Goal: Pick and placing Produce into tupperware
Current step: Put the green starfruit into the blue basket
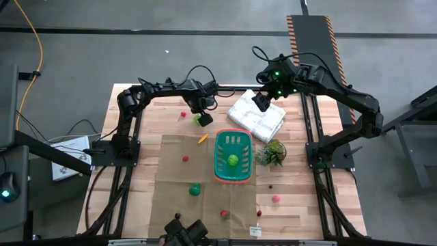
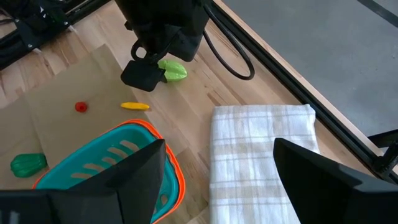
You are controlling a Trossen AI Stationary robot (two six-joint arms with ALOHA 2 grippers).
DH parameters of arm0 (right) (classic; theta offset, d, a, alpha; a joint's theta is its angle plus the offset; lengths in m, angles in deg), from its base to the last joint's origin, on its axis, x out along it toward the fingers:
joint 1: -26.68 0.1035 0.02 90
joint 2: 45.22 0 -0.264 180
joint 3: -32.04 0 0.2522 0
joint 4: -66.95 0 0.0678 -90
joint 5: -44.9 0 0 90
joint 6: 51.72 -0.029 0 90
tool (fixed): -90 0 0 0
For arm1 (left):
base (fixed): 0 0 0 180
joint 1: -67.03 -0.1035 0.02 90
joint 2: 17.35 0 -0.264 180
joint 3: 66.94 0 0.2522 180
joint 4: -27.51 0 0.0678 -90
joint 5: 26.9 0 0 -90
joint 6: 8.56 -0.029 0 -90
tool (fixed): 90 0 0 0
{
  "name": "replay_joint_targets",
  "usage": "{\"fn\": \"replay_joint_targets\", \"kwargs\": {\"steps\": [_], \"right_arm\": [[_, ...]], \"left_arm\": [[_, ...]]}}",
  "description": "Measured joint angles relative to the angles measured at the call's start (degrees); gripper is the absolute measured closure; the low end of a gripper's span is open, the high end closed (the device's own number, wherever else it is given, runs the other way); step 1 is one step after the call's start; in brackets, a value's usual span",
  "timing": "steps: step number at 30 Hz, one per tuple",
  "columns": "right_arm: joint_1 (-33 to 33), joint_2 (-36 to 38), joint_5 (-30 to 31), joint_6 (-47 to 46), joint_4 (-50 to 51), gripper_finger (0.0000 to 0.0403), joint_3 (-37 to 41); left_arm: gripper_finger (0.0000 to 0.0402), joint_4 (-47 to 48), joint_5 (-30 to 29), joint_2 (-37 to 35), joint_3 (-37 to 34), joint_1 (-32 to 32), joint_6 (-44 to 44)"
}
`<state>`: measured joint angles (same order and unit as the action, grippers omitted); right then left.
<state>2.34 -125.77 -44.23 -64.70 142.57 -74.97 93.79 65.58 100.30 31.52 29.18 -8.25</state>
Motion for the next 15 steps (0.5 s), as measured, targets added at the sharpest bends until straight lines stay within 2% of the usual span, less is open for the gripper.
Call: {"fn": "replay_joint_targets", "kwargs": {"steps": [15], "right_arm": [[0.0, 0.0, -0.01, 0.0, 0.0, 0.0114, 0.0]], "left_arm": [[0.0076, 1.21, -2.08, 0.0, -0.02, -0.02, -0.07]]}}
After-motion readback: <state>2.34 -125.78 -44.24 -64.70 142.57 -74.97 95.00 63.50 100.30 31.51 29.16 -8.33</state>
